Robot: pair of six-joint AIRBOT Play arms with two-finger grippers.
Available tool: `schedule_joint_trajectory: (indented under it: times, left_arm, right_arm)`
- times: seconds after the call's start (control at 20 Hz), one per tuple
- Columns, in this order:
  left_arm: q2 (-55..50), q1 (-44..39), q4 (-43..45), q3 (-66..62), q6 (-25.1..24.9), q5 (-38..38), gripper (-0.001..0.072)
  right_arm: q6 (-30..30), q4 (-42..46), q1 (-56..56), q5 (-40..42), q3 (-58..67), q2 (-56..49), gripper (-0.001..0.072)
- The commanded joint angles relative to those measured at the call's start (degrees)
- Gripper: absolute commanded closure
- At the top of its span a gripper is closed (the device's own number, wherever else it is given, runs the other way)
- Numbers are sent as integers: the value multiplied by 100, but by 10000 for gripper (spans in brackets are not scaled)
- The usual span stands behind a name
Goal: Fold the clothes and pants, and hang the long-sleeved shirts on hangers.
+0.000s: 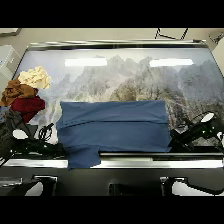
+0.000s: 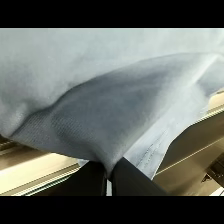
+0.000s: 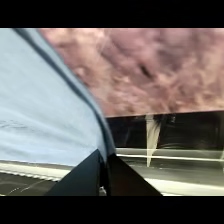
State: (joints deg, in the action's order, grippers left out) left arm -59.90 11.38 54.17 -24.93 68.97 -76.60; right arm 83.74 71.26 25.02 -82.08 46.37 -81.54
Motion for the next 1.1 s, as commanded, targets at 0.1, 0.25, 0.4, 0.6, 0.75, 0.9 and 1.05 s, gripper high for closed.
schedule_joint_trajectory:
  times: [0.1, 0.25, 0.4, 0.6, 0.75, 0.9, 1.05]
  left_arm:
    - [175, -2, 48, -415, 2, -177, 688]
    - [155, -4, 46, -1156, 122, -264, 688]
    - [44, -4, 46, -2002, 238, 127, 688]
    - [-846, -9, 37, -3263, 304, 494, 688]
    - [-1943, -136, 28, -4297, 291, 514, 688]
    - [-2997, -212, 31, -5215, 306, 452, 686]
    - [-3775, -216, -26, -5580, 308, 356, 684]
  right_arm:
    - [-68, -208, 2, -240, 297, 0, 679]
    - [-42, -765, 2, -385, 1043, 0, 679]
    - [-4, -1690, -4, -116, 1899, -2, 679]
    - [256, -1510, -367, 1158, 2597, -168, 679]
    - [238, -1497, -907, 1869, 2966, -706, 679]
    - [568, -1473, -1106, 2280, 3112, -1233, 678]
    - [763, -1493, -1104, 2199, 3112, -1591, 677]
